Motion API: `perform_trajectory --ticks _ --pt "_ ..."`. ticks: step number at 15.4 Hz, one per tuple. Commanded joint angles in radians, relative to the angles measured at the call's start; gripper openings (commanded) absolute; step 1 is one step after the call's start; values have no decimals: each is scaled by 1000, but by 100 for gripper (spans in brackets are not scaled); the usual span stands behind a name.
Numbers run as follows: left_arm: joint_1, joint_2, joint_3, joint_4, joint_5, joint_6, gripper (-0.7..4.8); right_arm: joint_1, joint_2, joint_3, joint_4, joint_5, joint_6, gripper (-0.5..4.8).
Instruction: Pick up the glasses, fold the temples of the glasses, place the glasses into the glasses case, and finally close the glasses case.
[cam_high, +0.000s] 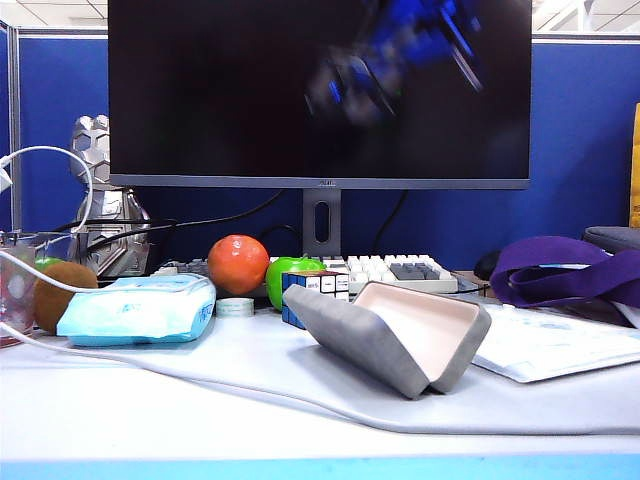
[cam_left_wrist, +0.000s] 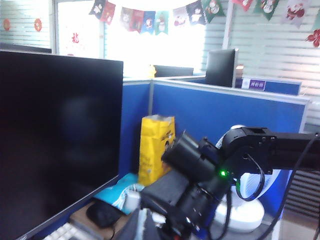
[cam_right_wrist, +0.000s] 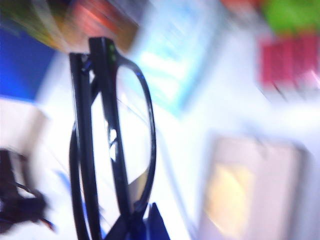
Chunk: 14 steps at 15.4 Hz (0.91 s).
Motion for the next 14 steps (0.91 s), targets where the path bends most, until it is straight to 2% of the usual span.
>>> perform_trajectory --ticks 1,4,7,10,12,14 --pt "-1 6 2 -4 0 11 -6 1 33 3 -50 39 -58 -1" --pt "-1 8 2 -12 0 11 -6 1 92 2 -60 117 -71 -1" --pt "-1 8 2 -24 0 14 -5 1 166 2 -122 114 -89 -1" --pt "-1 8 2 -24 0 15 -5 1 217 -40 -126 103 -130 -1" --pt "0 11 2 -30 0 21 -5 1 223 -121 -71 19 -129 -1" --pt "-1 14 2 -46 -1 50 -5 1 223 -180 -19 18 -129 -1"
